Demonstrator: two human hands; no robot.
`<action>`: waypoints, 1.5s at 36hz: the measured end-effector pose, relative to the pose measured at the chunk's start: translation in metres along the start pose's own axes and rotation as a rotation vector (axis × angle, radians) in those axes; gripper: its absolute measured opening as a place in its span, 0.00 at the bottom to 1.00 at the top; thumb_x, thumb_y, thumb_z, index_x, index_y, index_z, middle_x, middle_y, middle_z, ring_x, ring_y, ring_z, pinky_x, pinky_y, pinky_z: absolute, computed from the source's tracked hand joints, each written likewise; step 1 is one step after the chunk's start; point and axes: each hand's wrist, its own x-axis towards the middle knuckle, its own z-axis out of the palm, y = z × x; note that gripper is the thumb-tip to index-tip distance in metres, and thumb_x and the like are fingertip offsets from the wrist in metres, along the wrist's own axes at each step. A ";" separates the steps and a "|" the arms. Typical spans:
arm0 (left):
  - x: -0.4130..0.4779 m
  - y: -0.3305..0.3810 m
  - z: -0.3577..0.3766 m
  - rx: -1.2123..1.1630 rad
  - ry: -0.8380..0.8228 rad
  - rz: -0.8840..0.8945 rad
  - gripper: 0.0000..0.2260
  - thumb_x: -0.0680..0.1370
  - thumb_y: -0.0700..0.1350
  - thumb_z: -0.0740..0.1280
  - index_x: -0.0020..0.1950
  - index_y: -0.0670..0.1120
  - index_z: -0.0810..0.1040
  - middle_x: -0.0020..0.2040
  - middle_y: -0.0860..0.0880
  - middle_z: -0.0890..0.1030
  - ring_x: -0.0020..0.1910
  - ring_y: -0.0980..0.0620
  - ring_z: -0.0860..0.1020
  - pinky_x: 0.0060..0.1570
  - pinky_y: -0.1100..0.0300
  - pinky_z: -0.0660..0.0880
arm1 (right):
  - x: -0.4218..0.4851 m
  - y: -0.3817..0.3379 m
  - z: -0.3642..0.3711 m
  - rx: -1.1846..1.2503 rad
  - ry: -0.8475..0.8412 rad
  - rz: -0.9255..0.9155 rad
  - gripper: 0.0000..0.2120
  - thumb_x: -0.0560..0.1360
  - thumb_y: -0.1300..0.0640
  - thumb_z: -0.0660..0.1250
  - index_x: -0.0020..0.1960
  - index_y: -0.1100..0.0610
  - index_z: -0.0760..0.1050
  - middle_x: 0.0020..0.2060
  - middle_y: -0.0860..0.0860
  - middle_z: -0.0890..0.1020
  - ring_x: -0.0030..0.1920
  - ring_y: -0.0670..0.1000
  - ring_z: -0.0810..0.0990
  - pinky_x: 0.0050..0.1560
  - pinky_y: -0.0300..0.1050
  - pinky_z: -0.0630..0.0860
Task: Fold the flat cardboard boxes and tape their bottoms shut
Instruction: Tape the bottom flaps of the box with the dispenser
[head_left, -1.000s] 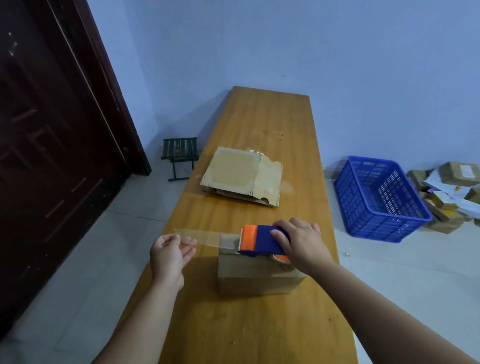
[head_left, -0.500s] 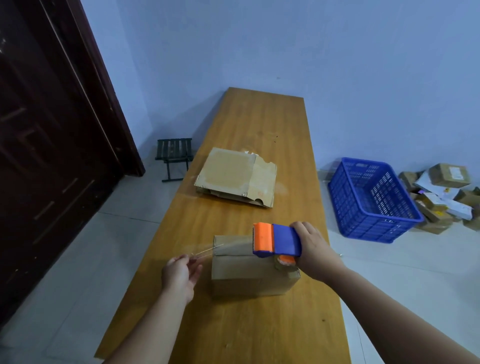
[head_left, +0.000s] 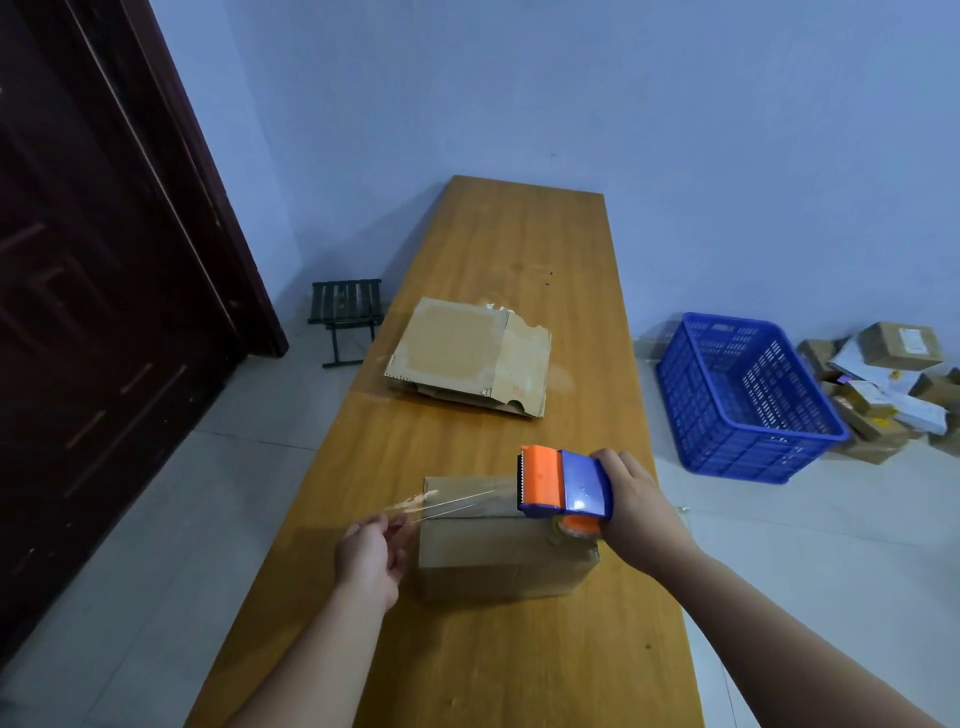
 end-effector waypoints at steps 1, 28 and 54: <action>0.000 0.000 0.000 -0.003 -0.004 -0.005 0.04 0.81 0.39 0.59 0.50 0.45 0.73 0.51 0.42 0.80 0.46 0.46 0.80 0.35 0.59 0.71 | 0.000 0.001 0.000 0.016 0.001 0.000 0.29 0.71 0.48 0.74 0.65 0.47 0.61 0.55 0.45 0.69 0.53 0.43 0.69 0.46 0.34 0.68; -0.011 0.018 -0.001 0.076 0.025 -0.054 0.04 0.79 0.39 0.62 0.49 0.39 0.75 0.46 0.41 0.82 0.43 0.47 0.83 0.24 0.67 0.73 | -0.008 0.013 0.010 0.458 0.133 0.097 0.16 0.74 0.56 0.71 0.56 0.47 0.67 0.46 0.42 0.76 0.46 0.45 0.76 0.41 0.38 0.72; 0.013 -0.011 0.005 0.543 0.132 0.099 0.03 0.78 0.40 0.64 0.48 0.42 0.77 0.47 0.42 0.79 0.45 0.45 0.77 0.44 0.52 0.75 | -0.008 0.014 0.015 0.444 0.167 0.139 0.14 0.76 0.56 0.68 0.56 0.47 0.66 0.44 0.40 0.75 0.45 0.43 0.76 0.40 0.36 0.72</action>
